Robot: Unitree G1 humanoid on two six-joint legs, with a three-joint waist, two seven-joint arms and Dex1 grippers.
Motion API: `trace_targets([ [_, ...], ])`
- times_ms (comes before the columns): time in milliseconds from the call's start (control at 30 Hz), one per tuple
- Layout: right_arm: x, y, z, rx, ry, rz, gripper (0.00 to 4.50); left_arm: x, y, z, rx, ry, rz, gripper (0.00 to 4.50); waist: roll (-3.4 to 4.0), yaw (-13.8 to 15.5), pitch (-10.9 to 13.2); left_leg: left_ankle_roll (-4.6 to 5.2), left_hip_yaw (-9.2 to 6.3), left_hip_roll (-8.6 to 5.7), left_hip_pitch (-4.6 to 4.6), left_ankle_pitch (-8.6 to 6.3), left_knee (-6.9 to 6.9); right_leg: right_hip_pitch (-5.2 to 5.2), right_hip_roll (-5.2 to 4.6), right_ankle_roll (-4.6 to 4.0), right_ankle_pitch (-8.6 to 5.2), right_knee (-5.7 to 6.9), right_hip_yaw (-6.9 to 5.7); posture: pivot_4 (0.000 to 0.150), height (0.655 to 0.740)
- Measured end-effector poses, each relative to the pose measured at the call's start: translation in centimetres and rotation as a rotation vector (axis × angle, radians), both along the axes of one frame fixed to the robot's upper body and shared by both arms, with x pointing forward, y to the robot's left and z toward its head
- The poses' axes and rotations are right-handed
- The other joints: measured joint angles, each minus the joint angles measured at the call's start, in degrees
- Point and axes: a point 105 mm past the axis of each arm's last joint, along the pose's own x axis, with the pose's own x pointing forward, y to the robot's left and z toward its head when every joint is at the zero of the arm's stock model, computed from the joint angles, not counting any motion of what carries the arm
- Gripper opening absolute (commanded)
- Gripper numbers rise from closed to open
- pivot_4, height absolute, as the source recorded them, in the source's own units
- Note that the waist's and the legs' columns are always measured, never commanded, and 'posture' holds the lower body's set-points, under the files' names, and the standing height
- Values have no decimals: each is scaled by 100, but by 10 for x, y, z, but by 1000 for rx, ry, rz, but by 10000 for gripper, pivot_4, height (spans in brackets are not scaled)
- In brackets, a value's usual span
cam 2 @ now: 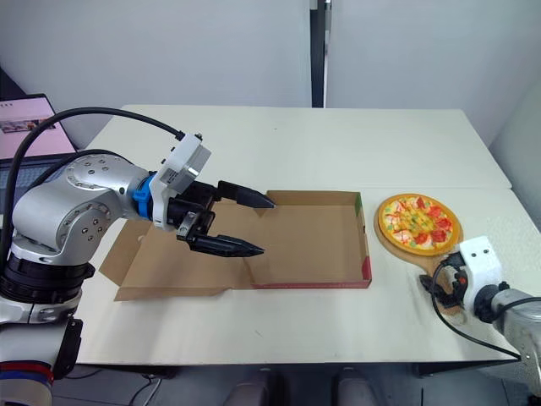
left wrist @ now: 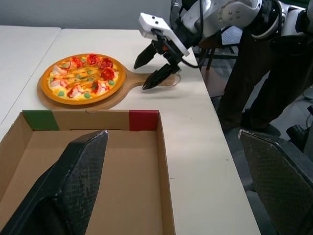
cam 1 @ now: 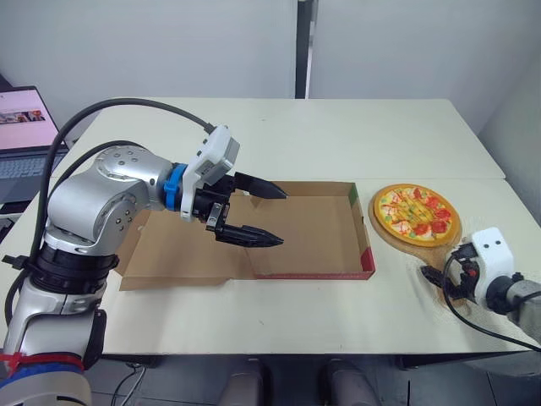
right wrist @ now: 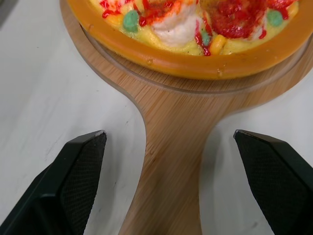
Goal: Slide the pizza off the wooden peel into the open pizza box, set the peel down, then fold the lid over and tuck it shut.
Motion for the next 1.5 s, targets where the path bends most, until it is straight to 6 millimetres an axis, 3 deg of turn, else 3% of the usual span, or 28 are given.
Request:
trace_targets([
  [167,11,-4,-1,30,-19,-25,45000,0,-2,0,-5,0,-4,44680,-3,-18,-2,0,1,1,4,0,1,3,1,0,0,1,0,1500,7318],
  [267,15,-6,-3,31,-23,-19,38737,0,-1,0,-4,-1,-3,45000,-5,-17,-3,0,1,0,4,0,3,5,1,1,0,1,1,1500,7318],
  [467,18,-7,-3,44,-22,-19,20168,1,-1,-1,-1,-4,6,45000,-9,-15,-5,1,0,0,10,0,6,15,1,3,2,0,0,1500,7318],
  [533,18,-11,-3,50,-30,-38,16208,2,0,-1,0,-6,12,45000,-12,-15,-7,1,-1,0,15,0,5,22,1,3,2,-2,-1,1500,7318],
  [767,20,-13,-4,83,-81,-90,16141,9,7,0,-2,-11,54,45000,-11,-12,-7,1,-1,0,15,0,5,20,1,3,2,-2,-1,1500,7318],
  [1000,20,-32,4,31,-129,-149,16139,15,12,7,-9,-39,81,45000,-3,6,-1,1,4,-6,-7,0,1,-8,0,3,2,2,4,1500,7318],
  [1233,21,-43,40,-95,-193,-76,16139,17,13,7,-9,-43,91,45000,3,-43,2,1,8,0,-9,0,-4,-16,2,3,2,3,8,1500,7318],
  [1500,30,-15,90,-132,-268,138,16139,19,27,11,15,-62,145,45000,6,-137,7,1,6,-1,-9,0,-5,-14,1,3,2,2,6,1500,7318],
])
